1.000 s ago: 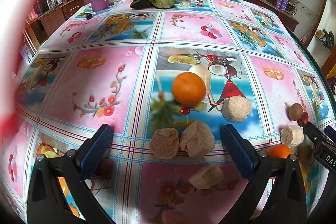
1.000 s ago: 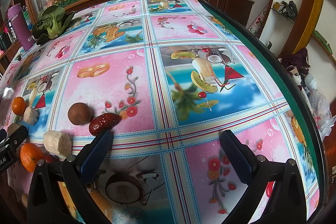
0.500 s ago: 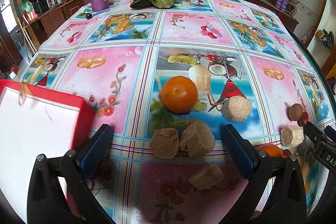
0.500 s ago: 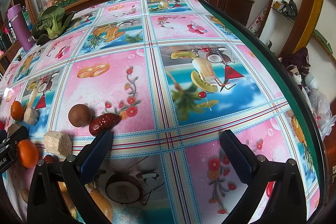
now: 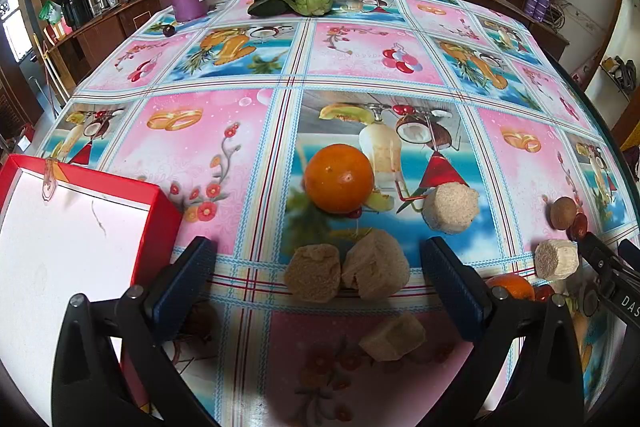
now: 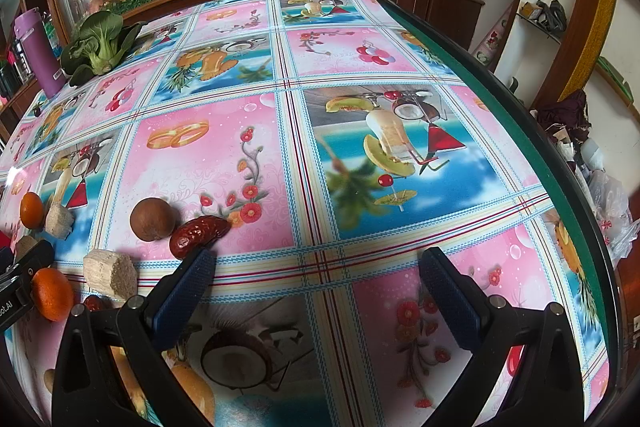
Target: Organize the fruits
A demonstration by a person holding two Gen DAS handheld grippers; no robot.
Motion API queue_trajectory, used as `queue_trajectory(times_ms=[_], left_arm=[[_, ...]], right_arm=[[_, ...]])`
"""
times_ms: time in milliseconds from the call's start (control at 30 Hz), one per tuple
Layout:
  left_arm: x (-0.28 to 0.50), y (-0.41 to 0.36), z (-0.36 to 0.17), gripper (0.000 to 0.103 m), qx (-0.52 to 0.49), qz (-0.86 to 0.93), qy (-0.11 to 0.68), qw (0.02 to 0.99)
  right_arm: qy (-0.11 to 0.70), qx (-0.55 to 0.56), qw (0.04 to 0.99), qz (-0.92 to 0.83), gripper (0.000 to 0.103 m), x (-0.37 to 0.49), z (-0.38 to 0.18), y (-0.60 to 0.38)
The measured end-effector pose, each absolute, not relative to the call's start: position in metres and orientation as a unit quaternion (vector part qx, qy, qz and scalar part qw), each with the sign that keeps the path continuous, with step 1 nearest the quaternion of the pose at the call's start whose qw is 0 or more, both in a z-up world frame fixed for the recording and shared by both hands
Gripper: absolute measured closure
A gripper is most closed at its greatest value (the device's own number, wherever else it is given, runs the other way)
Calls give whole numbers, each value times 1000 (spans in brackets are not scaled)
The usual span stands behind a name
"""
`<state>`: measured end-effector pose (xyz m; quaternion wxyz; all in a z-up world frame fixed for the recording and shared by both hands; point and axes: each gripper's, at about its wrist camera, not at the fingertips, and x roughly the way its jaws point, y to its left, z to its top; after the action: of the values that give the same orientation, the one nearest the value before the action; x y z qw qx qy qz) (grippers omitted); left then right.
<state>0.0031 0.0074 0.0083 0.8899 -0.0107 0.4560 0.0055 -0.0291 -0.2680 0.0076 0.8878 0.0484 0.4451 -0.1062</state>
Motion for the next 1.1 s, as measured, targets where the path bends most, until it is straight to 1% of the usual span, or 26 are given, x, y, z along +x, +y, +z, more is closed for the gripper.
queue_trajectory(times_ms=[433,500,567,633,733,833,933,1000,1033,1067,1100], left_arm=[[2,9,10,0,-6,-3,461,887],[-7,-4,15,0,-9,-24,464,886],[-24,-5,31,0,10,-26,443,896],[-45,-7,49,0,41,-32,411,910],[-73,6,71,0,70,-35,397,915],[-94,22,78,0,121,-2,380,917],[-108,44,81,0,123,14,378,918],[-112,56,86,0,112,14,378,919],[-112,61,88,0,106,14,379,919],[-112,66,91,0,99,14,379,920],[-111,70,94,0,94,11,379,921]], right_arm=[[445,50,887,-108,0,-28,7,-268],[445,51,888,-106,0,-28,8,-268],[443,56,891,-83,1,-28,10,-266],[415,71,905,-66,2,-36,22,-267],[360,68,930,-33,1,-55,50,-258],[337,51,939,45,1,-68,72,-234],[343,43,931,117,1,-73,77,-204],[355,32,922,154,3,-70,72,-179],[360,25,918,163,6,-66,68,-171],[366,16,915,170,13,-65,66,-162],[374,7,911,174,17,-64,62,-154]])
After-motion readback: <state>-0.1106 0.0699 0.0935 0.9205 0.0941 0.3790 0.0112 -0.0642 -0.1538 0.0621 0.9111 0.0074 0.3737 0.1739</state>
